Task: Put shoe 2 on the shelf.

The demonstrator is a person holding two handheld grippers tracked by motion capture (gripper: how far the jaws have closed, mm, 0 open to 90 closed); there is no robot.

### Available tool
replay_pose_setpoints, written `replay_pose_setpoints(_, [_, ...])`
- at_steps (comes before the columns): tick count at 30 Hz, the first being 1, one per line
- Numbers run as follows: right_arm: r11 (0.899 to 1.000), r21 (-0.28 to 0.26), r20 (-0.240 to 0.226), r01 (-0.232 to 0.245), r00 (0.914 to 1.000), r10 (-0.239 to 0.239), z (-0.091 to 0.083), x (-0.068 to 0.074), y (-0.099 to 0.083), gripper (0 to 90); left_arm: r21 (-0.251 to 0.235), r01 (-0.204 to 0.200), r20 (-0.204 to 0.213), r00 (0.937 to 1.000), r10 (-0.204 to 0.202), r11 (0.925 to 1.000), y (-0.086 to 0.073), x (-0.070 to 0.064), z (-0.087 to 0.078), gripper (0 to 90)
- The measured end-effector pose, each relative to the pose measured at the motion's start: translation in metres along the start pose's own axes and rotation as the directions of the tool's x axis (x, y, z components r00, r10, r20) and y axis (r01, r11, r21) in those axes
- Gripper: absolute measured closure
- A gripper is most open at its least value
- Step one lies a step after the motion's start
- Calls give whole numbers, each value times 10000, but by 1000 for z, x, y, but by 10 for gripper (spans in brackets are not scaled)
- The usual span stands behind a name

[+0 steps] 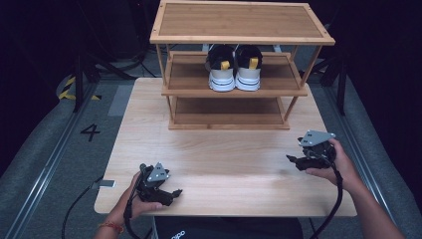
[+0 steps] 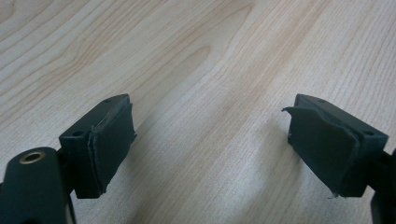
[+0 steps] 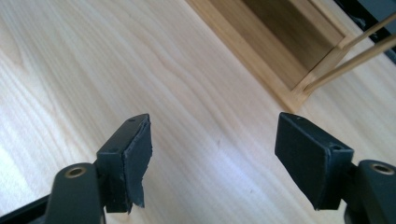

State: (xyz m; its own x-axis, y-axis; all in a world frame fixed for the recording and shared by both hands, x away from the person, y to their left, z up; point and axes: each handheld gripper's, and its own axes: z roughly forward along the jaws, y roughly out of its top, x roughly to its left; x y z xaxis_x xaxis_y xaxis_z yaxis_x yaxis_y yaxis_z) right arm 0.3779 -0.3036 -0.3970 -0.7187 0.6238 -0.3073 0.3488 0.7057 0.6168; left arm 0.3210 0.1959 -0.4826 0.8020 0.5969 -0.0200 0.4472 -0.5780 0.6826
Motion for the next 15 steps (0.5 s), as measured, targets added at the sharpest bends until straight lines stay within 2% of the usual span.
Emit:
replay_pose_setpoints(5, [9999,-91,-4,-132,9999,132,-1,1,-16,282,-1,14,-20,10000,-14,10000,0,0,0,148])
replay_pose_setpoints(15, [9968,-281,-157,-752,9971,748,0,6,-56,283,0,29,-52,10000,-29,10000,0,-1,0,148])
